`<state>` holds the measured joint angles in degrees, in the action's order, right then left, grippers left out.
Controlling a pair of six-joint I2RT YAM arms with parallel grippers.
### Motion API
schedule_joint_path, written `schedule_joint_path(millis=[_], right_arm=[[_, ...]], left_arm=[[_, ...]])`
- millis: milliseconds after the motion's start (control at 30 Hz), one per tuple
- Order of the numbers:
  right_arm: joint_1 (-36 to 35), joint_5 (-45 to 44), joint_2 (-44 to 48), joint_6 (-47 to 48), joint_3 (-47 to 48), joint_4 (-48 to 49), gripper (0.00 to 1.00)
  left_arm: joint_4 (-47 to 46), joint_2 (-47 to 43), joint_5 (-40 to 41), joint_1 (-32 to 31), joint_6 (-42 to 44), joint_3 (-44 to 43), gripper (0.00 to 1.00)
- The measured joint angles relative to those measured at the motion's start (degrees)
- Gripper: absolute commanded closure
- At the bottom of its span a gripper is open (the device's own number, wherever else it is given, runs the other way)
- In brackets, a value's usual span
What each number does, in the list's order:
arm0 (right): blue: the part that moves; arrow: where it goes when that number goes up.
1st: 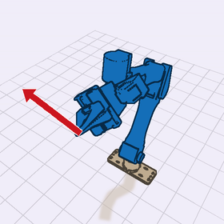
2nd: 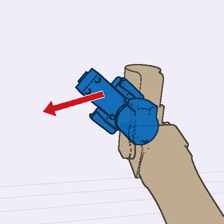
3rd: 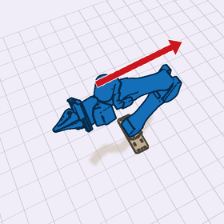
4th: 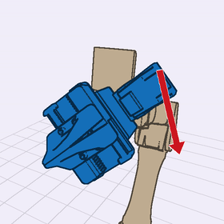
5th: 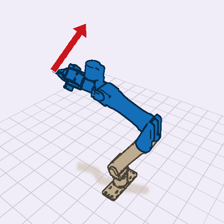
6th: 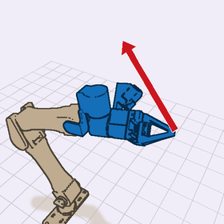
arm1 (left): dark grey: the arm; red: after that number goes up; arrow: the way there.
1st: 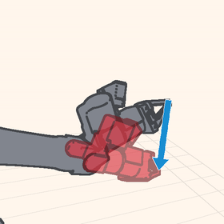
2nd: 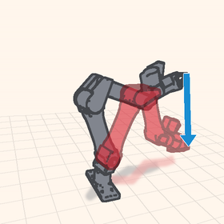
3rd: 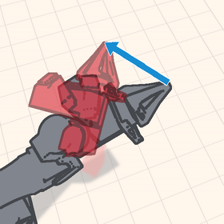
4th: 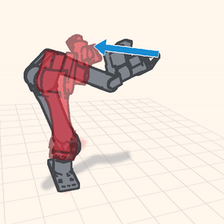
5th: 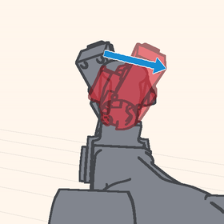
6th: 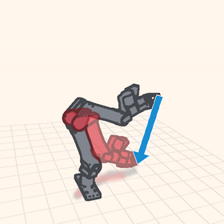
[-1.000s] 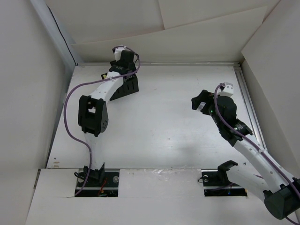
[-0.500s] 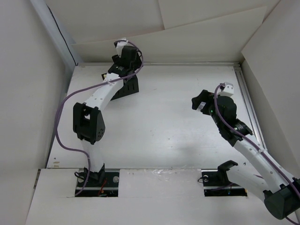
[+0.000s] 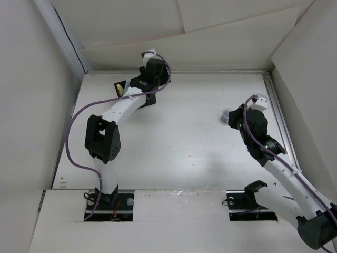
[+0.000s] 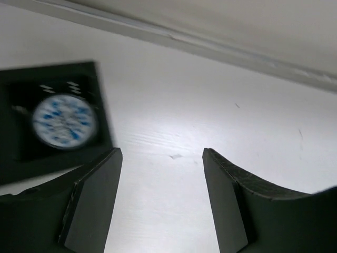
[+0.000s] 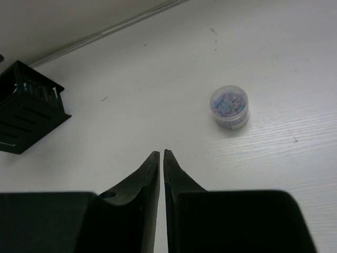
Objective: Sort the stationery into containers
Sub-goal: Pick up the stationery from the center of the board.
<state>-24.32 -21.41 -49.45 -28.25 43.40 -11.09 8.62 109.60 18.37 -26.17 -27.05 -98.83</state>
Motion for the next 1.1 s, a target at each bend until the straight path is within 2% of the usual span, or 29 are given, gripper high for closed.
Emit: schedule_joint_path(millis=[33, 67, 133, 167, 300, 400, 433, 533, 867, 1100], right_arm=[[-0.02, -1.36, 0.33, -0.42, 0.22, -0.42, 0.89], [0.04, -2.67, 0.5, -0.76, 0.79, -1.29, 0.84], [0.33, -4.87, 0.59, -1.49, 2.67, -3.08, 0.61], [0.37, -5.84, 0.72, -1.84, 3.63, -3.72, 0.41], [0.66, -7.65, 1.86, -2.23, 8.22, -5.7, 0.1], [0.66, -7.74, 2.51, -1.95, 12.2, -6.67, 0.01], [0.66, -7.69, 2.62, -1.79, 13.35, -6.78, 0.01], [0.66, -7.32, 2.97, -1.46, 15.98, -6.91, 0.01], [0.66, -4.17, 2.91, -0.26, 16.79, -8.22, 0.01], [0.66, 0.15, 4.37, 1.07, 17.94, -8.33, 0.01]], left_arm=[[-0.87, 0.02, -0.63, -2.01, 0.39, 0.92, 0.4], [-1.73, 0.2, -1.2, -4.37, 0.74, 1.64, 0.38], [-3.34, 1.38, -2.71, -10.01, 1.53, 1.97, 0.31], [-4.52, 2.4, -3.41, -13.03, 2.01, 1.73, 0.29], [-6.27, 10.8, -7.23, -22.86, 3.58, -4.26, 0.19], [-5.95, 18.38, -9.7, -26.99, 4.7, -10.25, 0.14], [-5.84, 20.48, -10.23, -27.85, 5.05, -11.61, 0.08], [-5.16, 24.92, -10.93, -29.57, 6.14, -14.32, 0.01], [-1.95, 36.7, -8.07, -30.99, 9.33, -32.46, 0.01], [-3.28, 41.79, -4.35, -30.91, 10.49, -36.24, 0.08]])
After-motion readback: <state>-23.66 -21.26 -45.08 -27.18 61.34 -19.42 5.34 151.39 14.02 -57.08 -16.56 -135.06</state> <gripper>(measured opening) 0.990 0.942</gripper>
